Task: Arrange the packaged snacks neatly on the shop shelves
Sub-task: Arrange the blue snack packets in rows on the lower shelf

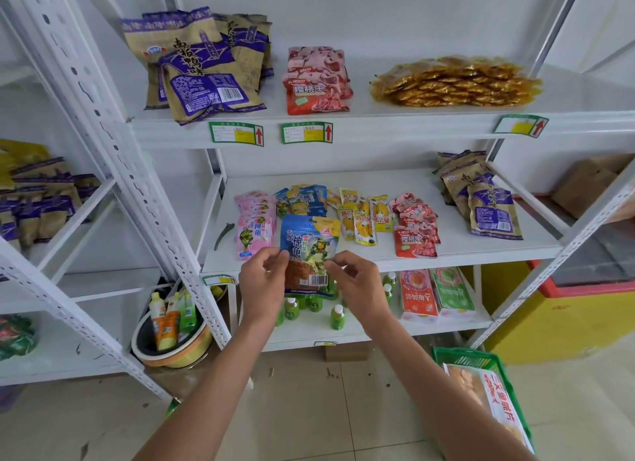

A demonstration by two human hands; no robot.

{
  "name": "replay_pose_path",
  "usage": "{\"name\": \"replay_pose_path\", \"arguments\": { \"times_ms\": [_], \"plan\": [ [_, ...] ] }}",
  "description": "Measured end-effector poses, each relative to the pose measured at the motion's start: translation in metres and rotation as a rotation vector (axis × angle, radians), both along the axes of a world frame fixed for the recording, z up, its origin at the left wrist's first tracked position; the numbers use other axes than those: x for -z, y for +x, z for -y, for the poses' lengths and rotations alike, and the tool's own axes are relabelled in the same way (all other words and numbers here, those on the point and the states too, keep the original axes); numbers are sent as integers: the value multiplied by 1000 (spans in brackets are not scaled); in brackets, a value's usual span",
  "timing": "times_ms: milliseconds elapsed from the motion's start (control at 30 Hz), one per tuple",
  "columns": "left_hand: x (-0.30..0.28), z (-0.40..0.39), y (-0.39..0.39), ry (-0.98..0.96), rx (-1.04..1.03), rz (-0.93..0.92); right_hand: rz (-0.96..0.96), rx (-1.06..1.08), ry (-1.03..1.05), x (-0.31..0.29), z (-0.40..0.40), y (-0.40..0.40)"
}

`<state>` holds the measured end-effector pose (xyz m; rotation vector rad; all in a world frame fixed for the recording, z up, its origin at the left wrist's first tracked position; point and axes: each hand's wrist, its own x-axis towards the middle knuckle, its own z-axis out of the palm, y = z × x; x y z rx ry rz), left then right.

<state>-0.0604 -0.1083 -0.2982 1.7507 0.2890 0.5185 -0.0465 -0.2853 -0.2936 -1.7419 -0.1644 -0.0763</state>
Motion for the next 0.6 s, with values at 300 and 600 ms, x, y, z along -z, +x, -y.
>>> {"name": "replay_pose_path", "arguments": {
  "times_ms": [300, 600],
  "plan": [
    [-1, -6, -1, 73, 42, 13, -17, -19, 69, -3, 2, 9],
    [-20, 7, -10, -6, 79, -73, 47, 74, 23, -9, 3, 15]
  ]
}}
